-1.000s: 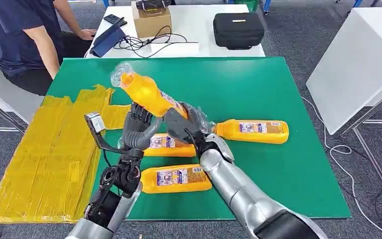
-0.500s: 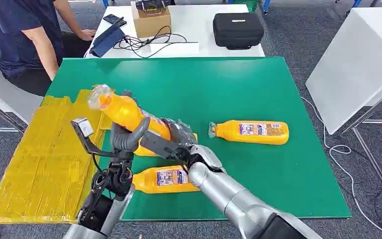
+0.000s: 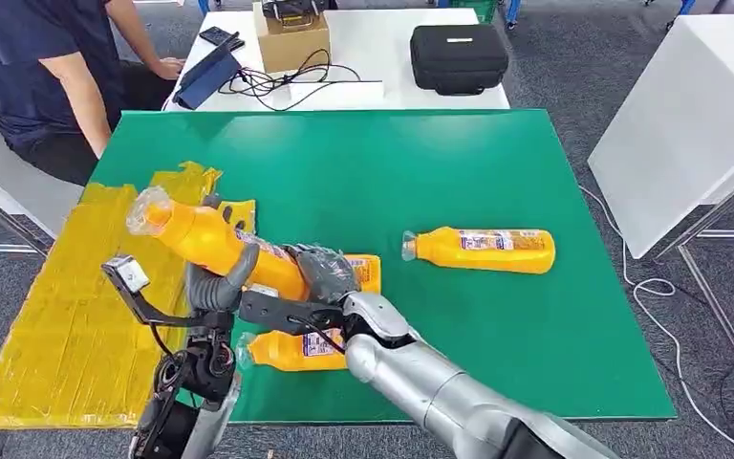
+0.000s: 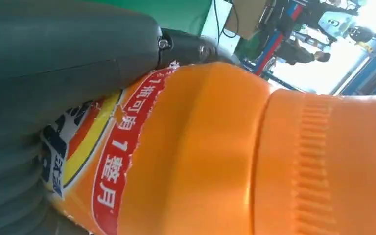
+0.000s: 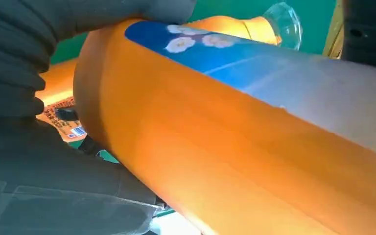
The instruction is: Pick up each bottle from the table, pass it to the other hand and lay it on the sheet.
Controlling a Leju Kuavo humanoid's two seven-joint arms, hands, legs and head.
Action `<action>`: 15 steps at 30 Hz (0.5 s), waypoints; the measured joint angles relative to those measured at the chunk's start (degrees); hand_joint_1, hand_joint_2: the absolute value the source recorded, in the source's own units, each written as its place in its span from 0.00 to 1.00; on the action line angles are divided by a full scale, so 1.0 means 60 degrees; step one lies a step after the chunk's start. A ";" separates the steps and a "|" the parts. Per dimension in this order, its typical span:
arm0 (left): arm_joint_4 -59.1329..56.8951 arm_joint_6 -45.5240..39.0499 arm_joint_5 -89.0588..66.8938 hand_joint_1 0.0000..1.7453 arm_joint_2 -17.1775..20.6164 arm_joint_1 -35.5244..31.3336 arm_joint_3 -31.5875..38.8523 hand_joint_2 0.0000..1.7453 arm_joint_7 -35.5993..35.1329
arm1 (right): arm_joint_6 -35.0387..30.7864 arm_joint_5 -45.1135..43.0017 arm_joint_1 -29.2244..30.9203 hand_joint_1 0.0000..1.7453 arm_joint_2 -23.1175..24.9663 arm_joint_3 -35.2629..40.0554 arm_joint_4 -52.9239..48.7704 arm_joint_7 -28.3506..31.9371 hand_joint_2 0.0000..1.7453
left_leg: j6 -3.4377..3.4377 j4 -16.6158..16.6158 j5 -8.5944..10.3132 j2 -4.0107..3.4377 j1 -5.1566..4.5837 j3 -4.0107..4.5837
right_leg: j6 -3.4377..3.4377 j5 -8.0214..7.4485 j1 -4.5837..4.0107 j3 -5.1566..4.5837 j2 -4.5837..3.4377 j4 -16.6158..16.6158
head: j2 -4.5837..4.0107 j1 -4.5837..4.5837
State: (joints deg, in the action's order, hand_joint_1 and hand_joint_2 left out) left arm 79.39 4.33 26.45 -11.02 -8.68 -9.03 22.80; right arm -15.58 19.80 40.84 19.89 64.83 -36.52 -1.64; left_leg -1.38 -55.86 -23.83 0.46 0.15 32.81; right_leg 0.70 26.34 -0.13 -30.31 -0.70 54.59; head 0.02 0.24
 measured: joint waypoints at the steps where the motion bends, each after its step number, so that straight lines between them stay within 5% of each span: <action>1: 0.0036 0.0022 0.0014 1.00 0.0000 0.0058 0.0000 1.00 0.0029 | -0.0018 0.0025 -0.0025 1.00 0.0000 0.0000 0.0022 0.0065 1.00 | 0.0000 0.0000 0.0000 0.0000 0.0000 0.0000 | 0.0000 0.0000 0.0000 0.0000 0.0000 -0.0001 | 0.0000 -0.0004; 12: 0.0084 0.0200 0.0193 1.00 0.0011 0.0237 0.0058 1.00 0.0131 | -0.0087 0.0262 -0.0138 1.00 0.0000 -0.0186 0.0237 0.0462 1.00 | 0.0000 0.0000 0.0000 0.0000 0.0000 0.0000 | 0.0000 0.0000 -0.0004 -0.0002 0.0000 -0.0001 | 0.0000 0.0000; 14: 0.0084 0.0229 0.0197 1.00 0.0018 0.0238 0.0058 1.00 0.0142 | -0.0145 0.0342 -0.0166 0.91 0.0000 -0.0298 0.0273 0.0571 1.00 | 0.0000 0.0000 0.0000 0.0000 0.0000 -0.0001 | 0.0000 0.0000 -0.0004 -0.0002 0.0000 -0.0001 | 0.0000 0.0000; 15: 0.0084 0.0262 0.0204 1.00 0.0018 0.0238 0.0058 1.00 0.0164 | -0.0182 0.0389 -0.0177 0.00 0.0000 -0.0331 0.0288 0.0608 1.00 | 0.0000 0.0000 0.0000 0.0000 0.0000 -0.0001 | 0.0000 0.0000 -0.0004 -0.0002 0.0000 -0.0001 | 0.0000 -0.0004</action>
State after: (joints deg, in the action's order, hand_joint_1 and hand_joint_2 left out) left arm 79.89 5.90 27.67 -10.91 -7.25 -8.68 23.78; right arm -16.67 22.14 39.78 19.89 62.84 -34.80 2.01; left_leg -1.38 -55.86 -23.83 0.46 0.15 32.80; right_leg 0.70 26.34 -0.16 -30.32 -0.70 54.58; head 0.02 0.22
